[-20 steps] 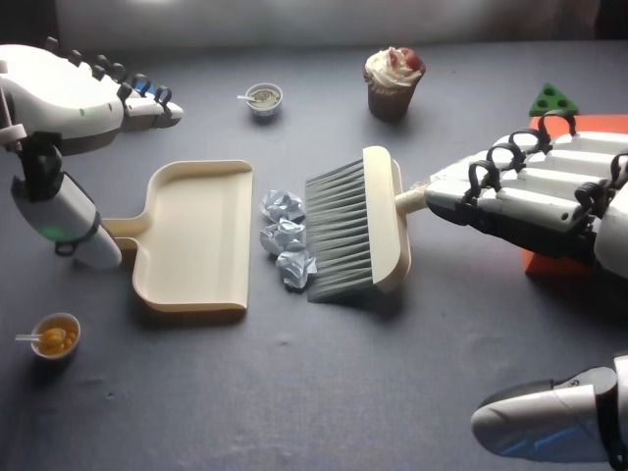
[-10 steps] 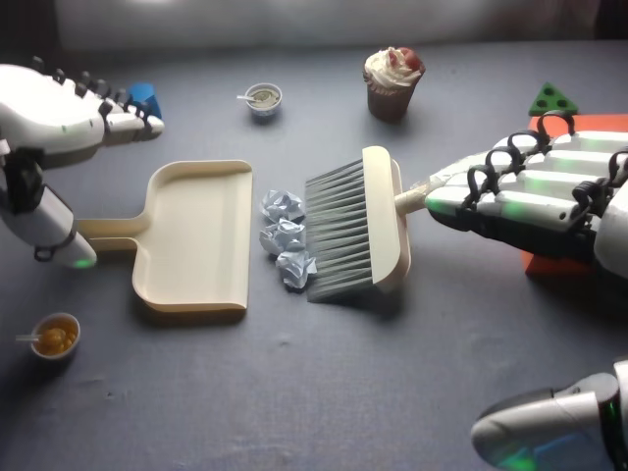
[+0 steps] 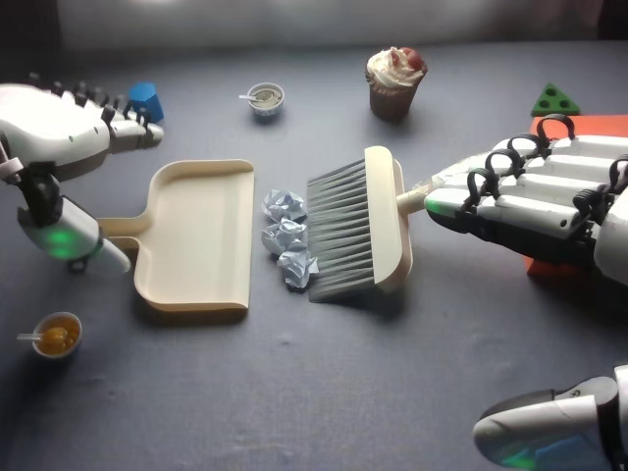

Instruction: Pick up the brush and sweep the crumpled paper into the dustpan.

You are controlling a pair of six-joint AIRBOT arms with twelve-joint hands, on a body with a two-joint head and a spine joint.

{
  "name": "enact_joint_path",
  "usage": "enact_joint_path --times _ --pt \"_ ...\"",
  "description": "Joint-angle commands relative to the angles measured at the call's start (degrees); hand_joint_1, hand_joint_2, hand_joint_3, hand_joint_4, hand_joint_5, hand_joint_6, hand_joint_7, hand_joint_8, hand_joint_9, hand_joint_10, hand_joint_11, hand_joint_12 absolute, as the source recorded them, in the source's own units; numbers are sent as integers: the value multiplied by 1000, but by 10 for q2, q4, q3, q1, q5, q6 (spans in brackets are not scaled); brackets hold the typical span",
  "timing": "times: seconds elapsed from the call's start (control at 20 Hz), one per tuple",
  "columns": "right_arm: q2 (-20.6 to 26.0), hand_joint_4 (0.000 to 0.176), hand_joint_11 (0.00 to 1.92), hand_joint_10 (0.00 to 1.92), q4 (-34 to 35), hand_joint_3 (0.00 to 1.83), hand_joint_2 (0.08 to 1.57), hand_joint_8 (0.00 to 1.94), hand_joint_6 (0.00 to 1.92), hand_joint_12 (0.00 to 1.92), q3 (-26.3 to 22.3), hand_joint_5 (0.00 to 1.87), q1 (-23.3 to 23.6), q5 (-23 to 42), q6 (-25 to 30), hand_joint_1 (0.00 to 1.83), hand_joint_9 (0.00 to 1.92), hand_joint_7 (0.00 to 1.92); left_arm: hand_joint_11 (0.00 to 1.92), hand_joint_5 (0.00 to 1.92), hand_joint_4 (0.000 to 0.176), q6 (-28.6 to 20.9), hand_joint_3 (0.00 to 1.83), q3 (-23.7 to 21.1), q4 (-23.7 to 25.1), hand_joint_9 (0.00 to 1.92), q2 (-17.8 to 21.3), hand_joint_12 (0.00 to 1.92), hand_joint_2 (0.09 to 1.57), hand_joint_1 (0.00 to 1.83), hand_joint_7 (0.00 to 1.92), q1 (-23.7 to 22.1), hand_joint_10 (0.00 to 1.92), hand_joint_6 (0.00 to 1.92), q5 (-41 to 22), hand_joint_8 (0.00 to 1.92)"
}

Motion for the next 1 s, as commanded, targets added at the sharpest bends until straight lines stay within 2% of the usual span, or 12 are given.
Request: enact_joint_path --times 0.0,0.05,0.15,0.25,0.3,0.35,0.5,0.75,0.95 --pt "2 0 175 6 -9 6 902 8 11 23 -4 150 5 -60 -3 0 142 152 140 150 30 68 16 -1 -5 120 5 62 948 740 84 -3 3 17 -57 2" --pt "2 0 175 6 -9 9 909 8 10 23 -6 150 5 -60 -5 0 142 153 133 155 38 82 16 -1 -18 118 5 60 954 741 88 0 2 17 -59 4" --pt "2 0 169 7 -9 8 913 8 9 19 -6 153 5 -60 -6 0 149 159 112 173 69 84 15 -1 -26 106 4 52 962 734 87 8 0 18 -66 3" --pt "3 0 161 2 -9 4 907 2 1 15 -6 134 5 -60 -6 0 129 140 106 237 74 85 2 -1 -31 121 1 53 942 827 116 14 2 12 -79 4" --pt "3 0 186 12 -9 0 899 11 9 25 -6 155 5 -60 -6 0 156 166 95 244 86 85 5 0 -32 119 0 49 950 812 122 16 0 8 -83 4" --pt "3 0 187 12 -9 0 896 11 6 25 -6 149 5 -60 -6 0 161 168 87 247 90 85 6 2 -35 119 -3 46 954 796 127 20 0 7 -87 4" --pt "3 0 163 1 -9 0 884 2 5 13 -6 151 5 -60 -6 0 141 153 99 296 89 89 2 7 -41 136 -7 54 950 802 150 23 5 19 -94 9" --pt "3 0 148 4 -9 0 880 2 2 11 -7 134 5 -60 -6 0 122 134 109 347 83 130 1 9 -82 150 -15 62 951 802 161 27 7 22 -111 7" --pt "3 0 155 5 -9 0 879 5 7 12 -7 150 5 -60 -6 0 131 147 123 429 95 159 0 9 -111 180 -20 76 953 817 209 30 7 21 -120 10"
